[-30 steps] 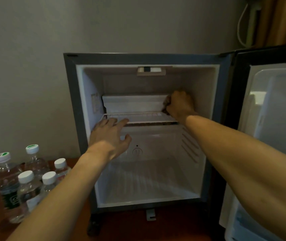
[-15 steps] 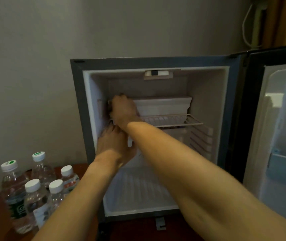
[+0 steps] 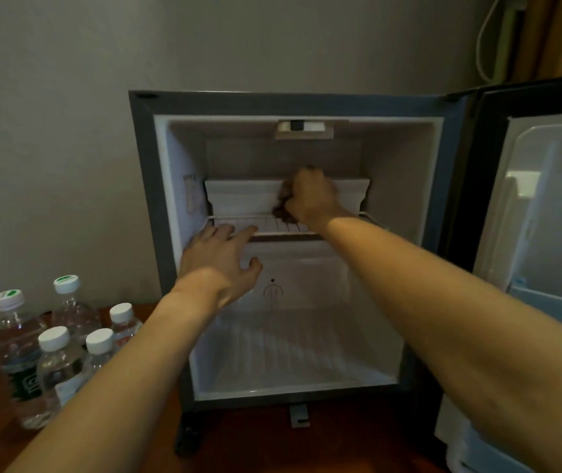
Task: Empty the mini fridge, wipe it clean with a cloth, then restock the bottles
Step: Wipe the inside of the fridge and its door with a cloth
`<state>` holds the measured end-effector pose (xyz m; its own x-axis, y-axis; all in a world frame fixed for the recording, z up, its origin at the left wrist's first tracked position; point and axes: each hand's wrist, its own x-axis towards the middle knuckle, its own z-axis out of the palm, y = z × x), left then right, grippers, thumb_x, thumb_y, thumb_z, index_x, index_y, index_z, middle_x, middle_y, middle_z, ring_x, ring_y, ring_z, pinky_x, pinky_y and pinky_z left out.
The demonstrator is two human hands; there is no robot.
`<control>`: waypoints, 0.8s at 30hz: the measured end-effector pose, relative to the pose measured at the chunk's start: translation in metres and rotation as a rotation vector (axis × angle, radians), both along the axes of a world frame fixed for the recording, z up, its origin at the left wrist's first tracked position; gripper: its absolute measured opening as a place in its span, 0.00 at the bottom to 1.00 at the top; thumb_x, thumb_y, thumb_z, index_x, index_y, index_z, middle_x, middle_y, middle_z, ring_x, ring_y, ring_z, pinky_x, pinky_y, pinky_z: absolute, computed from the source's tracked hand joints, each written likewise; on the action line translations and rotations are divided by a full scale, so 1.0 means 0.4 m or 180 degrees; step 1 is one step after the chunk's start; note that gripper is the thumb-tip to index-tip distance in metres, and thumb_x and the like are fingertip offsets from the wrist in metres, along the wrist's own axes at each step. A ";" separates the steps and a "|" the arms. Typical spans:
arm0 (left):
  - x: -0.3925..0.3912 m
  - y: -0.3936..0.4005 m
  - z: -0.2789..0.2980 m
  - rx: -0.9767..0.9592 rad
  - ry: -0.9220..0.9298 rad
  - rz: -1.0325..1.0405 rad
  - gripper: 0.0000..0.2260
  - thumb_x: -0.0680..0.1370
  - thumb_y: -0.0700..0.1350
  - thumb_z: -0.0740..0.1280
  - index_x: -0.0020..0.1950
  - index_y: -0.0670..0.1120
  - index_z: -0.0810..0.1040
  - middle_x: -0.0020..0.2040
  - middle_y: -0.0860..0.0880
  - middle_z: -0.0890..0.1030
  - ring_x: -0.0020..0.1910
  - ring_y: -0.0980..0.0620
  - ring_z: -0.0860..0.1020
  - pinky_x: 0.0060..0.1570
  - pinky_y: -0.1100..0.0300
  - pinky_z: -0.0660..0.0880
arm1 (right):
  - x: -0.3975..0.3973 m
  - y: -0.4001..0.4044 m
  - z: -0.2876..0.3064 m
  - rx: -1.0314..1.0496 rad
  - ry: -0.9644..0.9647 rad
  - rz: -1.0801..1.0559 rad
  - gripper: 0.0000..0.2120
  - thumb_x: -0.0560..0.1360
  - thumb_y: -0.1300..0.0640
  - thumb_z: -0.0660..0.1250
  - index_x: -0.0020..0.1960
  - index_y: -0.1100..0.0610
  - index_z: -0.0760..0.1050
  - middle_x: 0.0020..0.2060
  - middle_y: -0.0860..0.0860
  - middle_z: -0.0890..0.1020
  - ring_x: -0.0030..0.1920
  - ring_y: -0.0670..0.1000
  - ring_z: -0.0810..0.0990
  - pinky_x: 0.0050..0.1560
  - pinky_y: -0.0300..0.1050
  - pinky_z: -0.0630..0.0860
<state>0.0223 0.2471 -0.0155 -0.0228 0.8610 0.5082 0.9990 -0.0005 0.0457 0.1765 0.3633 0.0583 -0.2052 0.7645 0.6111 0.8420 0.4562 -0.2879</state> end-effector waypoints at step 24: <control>0.010 0.005 -0.003 0.0157 -0.0333 -0.0006 0.32 0.80 0.57 0.63 0.80 0.46 0.60 0.79 0.43 0.63 0.77 0.42 0.61 0.77 0.51 0.54 | -0.321 -0.075 0.019 0.0333 -0.0399 0.0390 0.12 0.78 0.58 0.64 0.60 0.59 0.77 0.59 0.59 0.80 0.60 0.61 0.79 0.57 0.53 0.76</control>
<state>0.0264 0.2493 -0.0168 -0.0763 0.8350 0.5449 0.9887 -0.0072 0.1495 0.0482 0.3333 0.0661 -0.3722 0.6627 0.6498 0.8046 0.5794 -0.1299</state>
